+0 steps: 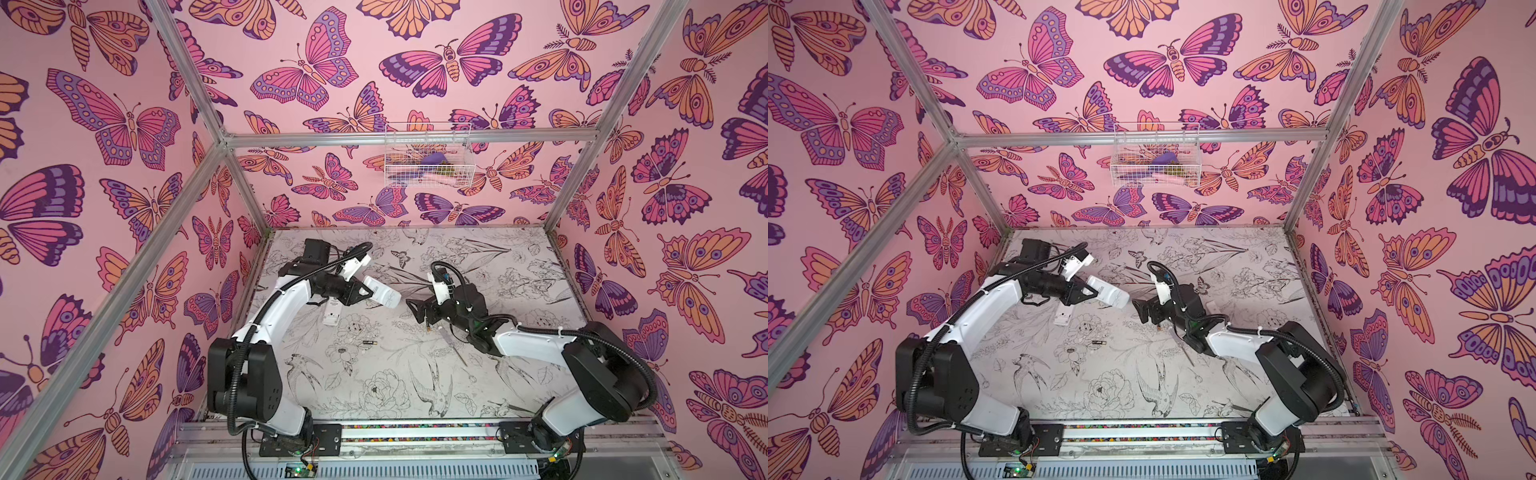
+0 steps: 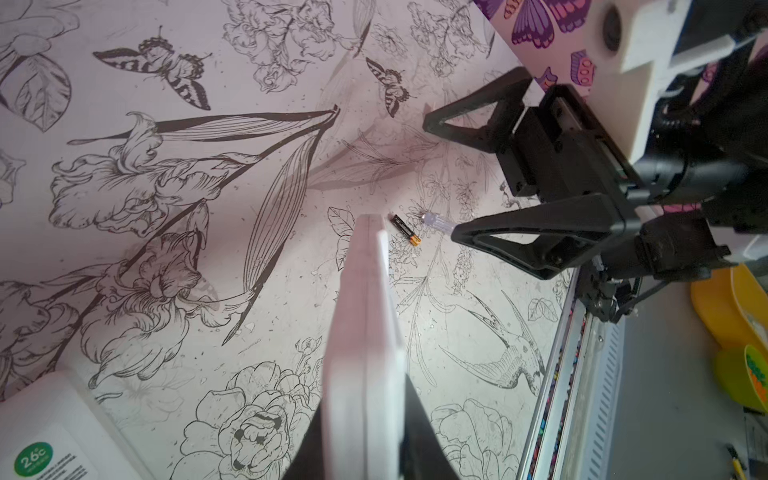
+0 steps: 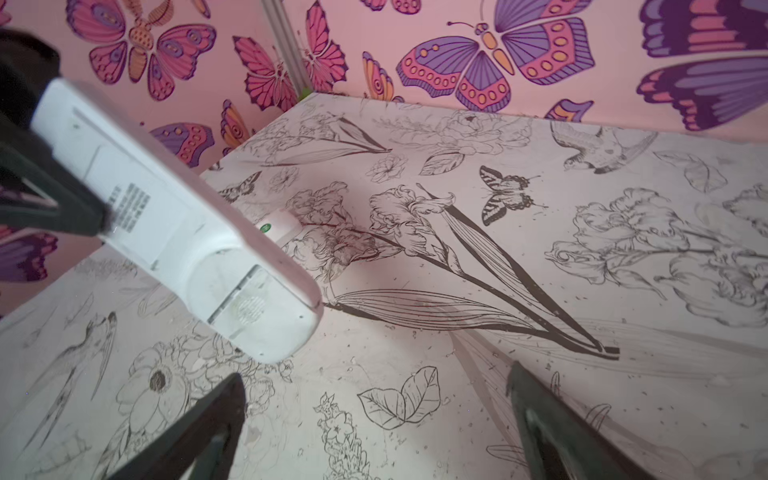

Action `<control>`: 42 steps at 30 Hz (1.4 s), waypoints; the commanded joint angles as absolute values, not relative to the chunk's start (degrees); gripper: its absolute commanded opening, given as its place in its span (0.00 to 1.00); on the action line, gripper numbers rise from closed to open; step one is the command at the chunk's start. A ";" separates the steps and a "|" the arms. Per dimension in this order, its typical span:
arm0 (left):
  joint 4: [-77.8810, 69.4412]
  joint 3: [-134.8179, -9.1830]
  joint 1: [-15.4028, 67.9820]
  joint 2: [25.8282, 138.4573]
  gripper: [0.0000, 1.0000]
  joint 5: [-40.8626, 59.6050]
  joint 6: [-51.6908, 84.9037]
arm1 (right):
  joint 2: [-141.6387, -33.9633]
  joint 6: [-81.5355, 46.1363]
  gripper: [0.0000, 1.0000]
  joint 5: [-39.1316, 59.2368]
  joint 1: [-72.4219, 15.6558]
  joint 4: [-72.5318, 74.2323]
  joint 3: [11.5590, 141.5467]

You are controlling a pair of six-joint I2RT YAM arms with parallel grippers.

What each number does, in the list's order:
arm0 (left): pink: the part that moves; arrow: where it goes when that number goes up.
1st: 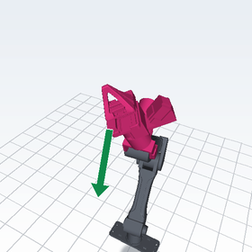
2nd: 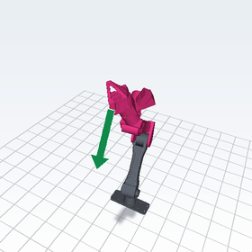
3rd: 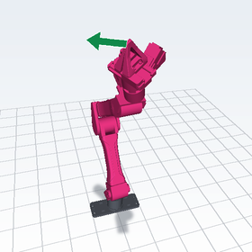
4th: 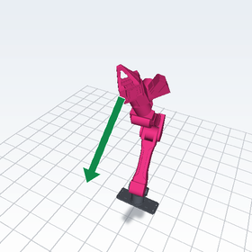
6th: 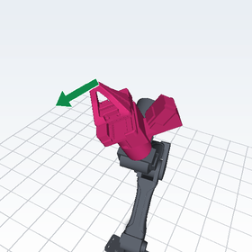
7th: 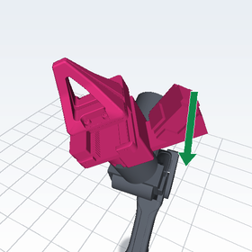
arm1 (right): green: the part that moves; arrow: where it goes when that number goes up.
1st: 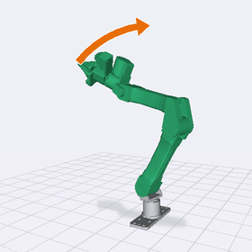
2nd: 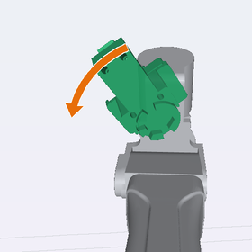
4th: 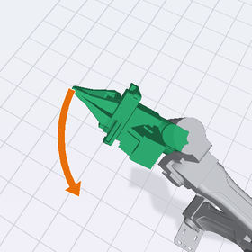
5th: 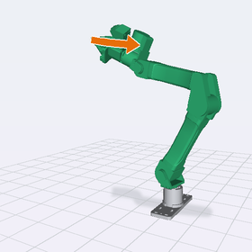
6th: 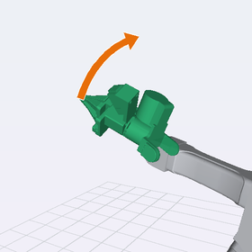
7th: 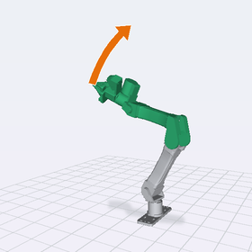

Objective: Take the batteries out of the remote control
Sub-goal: 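Grasp the battery-bay end of the remote with the right gripper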

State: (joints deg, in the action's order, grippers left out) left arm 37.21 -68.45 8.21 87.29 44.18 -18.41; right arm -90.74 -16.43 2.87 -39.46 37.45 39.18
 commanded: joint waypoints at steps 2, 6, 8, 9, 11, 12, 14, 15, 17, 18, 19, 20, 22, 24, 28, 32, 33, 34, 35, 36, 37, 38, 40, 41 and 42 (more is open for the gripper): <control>26.06 -64.22 6.91 85.58 0.00 50.12 -5.92 | -94.68 -30.11 0.99 -1.04 -38.78 43.09 40.42; 20.38 -62.11 6.34 86.09 0.00 51.55 0.02 | -95.91 -35.24 1.00 0.70 -38.68 40.07 43.50; 17.53 -60.51 6.41 85.95 0.00 51.93 1.97 | -97.92 -36.69 0.97 3.26 -38.76 41.10 44.80; 17.40 -60.25 6.24 86.02 0.00 52.17 2.35 | -98.62 -36.81 0.95 5.34 -38.64 40.83 45.55; 17.40 -60.19 6.00 86.45 0.00 52.26 2.66 | -98.72 -38.10 0.93 7.91 -38.61 37.90 47.97; 17.14 -60.06 5.98 86.57 0.00 51.85 2.75 | -98.64 -39.26 0.93 8.32 -38.65 37.18 48.45; 14.68 -58.91 6.06 86.43 0.00 51.79 3.98 | -99.28 -41.50 0.92 8.31 -38.61 37.97 48.73; 13.77 -58.48 6.03 86.42 0.00 52.29 4.59 | -99.80 -42.63 0.92 8.38 -38.67 38.72 48.81; 13.60 -58.74 5.90 86.67 0.00 54.11 5.62 | -101.29 -44.98 0.90 9.60 -38.27 39.85 49.51; 13.46 -58.96 5.86 86.88 0.00 54.52 6.23 | -101.67 -46.01 0.90 9.98 -38.29 39.90 49.90; 12.83 -58.88 5.88 87.01 0.00 54.58 6.89 | -102.03 -46.87 0.90 10.31 -38.25 40.20 50.10; 11.46 -58.37 5.84 86.90 0.00 54.58 7.67 | -102.65 -47.83 0.89 10.58 -38.27 41.18 50.10; 9.18 -57.28 5.82 86.68 0.00 55.03 9.10 | -104.05 -49.68 0.88 10.99 -38.23 43.25 50.16; 9.43 -57.44 5.87 86.62 0.00 55.99 9.23 | -105.19 -51.27 0.85 11.76 -37.98 43.81 50.82; 8.97 -57.06 5.89 86.63 0.00 55.12 9.16 | -105.88 -52.17 0.84 11.85 -37.97 45.17 51.08; 9.38 -57.15 5.75 86.74 0.00 55.54 9.08 | -107.05 -53.15 0.79 14.34 -37.97 45.75 52.77; 9.58 -57.30 5.72 86.96 0.00 55.38 9.04 | -106.98 -53.26 0.79 14.88 -38.03 46.24 52.87; 9.27 -57.03 5.93 86.96 0.00 54.99 9.09 | -107.07 -53.34 0.79 15.00 -38.02 46.97 52.74; 8.59 -56.75 5.98 86.97 0.00 54.93 9.07 | -107.34 -53.34 0.79 14.94 -37.99 47.50 52.65; 8.06 -56.38 6.09 86.93 0.00 55.21 9.17 | -107.79 -53.28 0.78 14.98 -38.02 48.13 52.71; 7.92 -56.47 6.13 86.72 0.00 55.52 9.42 | -108.12 -53.42 0.75 15.01 -37.96 48.27 52.96; 8.23 -56.72 6.00 86.91 0.00 55.84 9.57 | -108.24 -53.60 0.73 15.10 -37.89 47.89 53.29; 8.81 -57.15 6.00 87.18 0.00 55.99 9.58 | -108.30 -53.37 0.70 15.50 -38.01 47.62 53.53; 8.54 -57.01 6.04 87.15 0.00 55.70 9.67 | -108.44 -53.31 0.69 15.36 -38.04 48.02 53.40; 7.73 -56.59 6.24 87.04 0.00 55.46 9.76 | -108.81 -53.35 0.67 15.21 -38.04 48.38 53.27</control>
State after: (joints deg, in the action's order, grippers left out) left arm 10.13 -57.28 5.98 87.13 52.88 9.52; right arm -107.22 -52.45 14.92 -38.33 45.78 52.01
